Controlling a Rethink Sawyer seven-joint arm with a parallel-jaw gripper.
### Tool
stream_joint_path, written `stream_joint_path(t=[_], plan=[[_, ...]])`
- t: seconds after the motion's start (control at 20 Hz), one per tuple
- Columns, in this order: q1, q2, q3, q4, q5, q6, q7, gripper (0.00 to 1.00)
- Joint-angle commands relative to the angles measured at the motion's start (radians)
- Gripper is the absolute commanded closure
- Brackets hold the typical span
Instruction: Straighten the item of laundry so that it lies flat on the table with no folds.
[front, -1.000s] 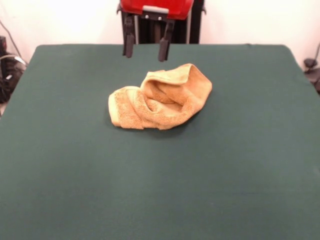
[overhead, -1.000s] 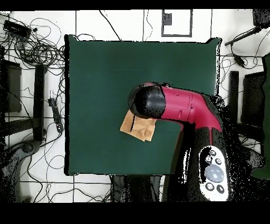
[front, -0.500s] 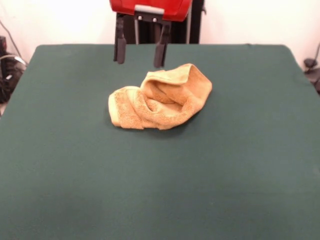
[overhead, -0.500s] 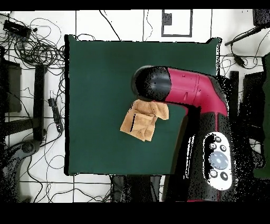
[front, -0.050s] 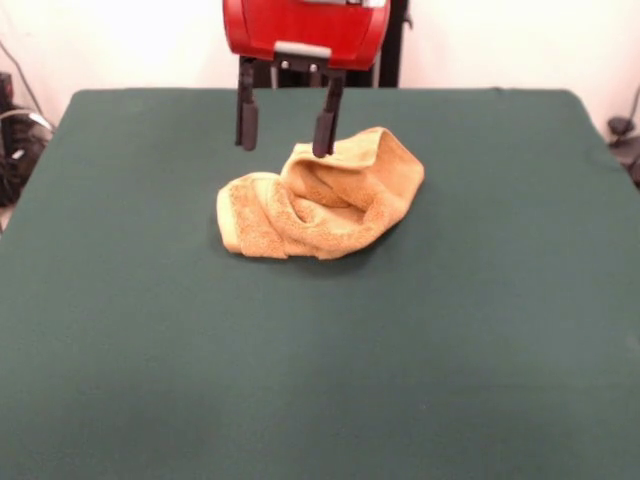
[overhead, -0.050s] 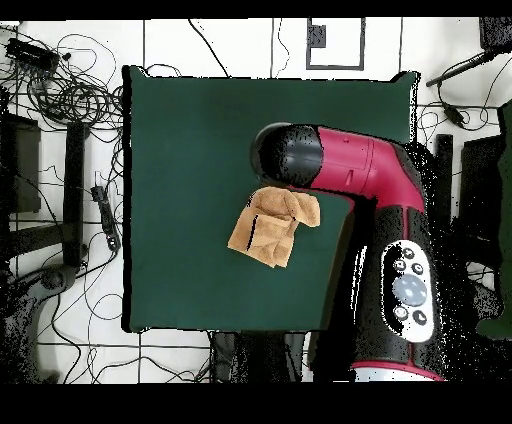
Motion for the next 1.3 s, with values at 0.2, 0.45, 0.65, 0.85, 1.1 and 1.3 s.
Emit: stream_joint_path(t=[0.2,0.45,0.65,0.85,1.1,1.3], plan=[[-0.011,0.101,0.101,0.233,0.012,-0.144,0.137,0.00],[-0.040,0.138,0.136,0.262,-0.002,-0.199,0.086,0.00],[-0.044,0.164,0.139,0.266,0.009,-0.219,0.102,0.00],[-0.041,0.165,0.136,0.264,0.009,-0.214,0.100,0.00],[-0.031,0.172,0.125,0.254,0.009,-0.201,0.104,0.00],[-0.029,0.194,0.129,0.244,0.004,-0.205,0.097,0.00]])
